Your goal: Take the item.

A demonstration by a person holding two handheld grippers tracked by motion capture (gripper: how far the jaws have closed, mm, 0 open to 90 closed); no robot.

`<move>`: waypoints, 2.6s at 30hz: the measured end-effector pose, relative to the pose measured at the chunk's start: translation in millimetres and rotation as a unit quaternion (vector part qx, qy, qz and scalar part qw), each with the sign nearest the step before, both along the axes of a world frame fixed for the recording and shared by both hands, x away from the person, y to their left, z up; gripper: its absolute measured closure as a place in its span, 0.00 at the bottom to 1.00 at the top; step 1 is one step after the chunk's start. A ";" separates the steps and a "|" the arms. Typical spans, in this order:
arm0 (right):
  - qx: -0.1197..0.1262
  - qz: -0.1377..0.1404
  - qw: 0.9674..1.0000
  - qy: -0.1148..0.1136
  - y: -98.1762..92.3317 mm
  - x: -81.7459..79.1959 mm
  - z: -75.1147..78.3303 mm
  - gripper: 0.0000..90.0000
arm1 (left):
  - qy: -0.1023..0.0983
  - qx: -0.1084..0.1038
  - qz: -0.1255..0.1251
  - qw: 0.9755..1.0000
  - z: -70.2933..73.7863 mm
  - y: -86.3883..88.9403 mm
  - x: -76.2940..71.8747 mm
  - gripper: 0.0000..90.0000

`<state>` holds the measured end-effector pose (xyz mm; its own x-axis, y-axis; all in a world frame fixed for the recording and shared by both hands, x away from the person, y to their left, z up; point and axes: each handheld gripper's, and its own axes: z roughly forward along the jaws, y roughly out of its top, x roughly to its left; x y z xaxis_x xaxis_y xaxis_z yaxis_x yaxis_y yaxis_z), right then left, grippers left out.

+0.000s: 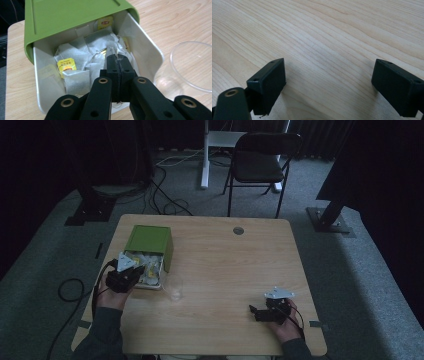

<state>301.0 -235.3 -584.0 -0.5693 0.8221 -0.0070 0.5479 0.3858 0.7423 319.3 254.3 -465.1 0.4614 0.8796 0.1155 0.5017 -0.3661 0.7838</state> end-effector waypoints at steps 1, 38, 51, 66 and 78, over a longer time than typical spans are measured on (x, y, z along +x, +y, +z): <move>0.000 0.000 1.000 0.000 0.0 0.0 0.0 0.13 | 0.000 -0.005 -0.004 1.000 0.9 0.2 -0.4 1.00; 0.000 0.000 1.000 -0.001 -0.1 0.1 0.0 0.13 | 0.001 -0.018 -0.045 0.999 15.9 -9.4 -18.1 1.00; 0.000 0.000 1.000 0.000 0.0 0.0 0.0 0.13 | -0.003 -0.023 -0.072 0.997 30.9 -21.6 -24.0 1.00; 0.000 0.000 1.000 -0.001 -0.1 0.1 0.0 0.13 | -0.007 -0.027 -0.096 0.995 37.3 -34.4 -26.2 1.00; 0.000 0.000 1.000 -0.001 0.0 0.1 0.0 0.13 | -0.006 -0.034 -0.109 0.993 34.5 -45.4 -24.4 1.00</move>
<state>301.0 -235.3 -583.9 -0.5693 0.8221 -0.0077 0.5471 0.3859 0.7428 294.8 208.9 -430.6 0.6405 0.7650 0.0666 0.4060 -0.4110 0.8162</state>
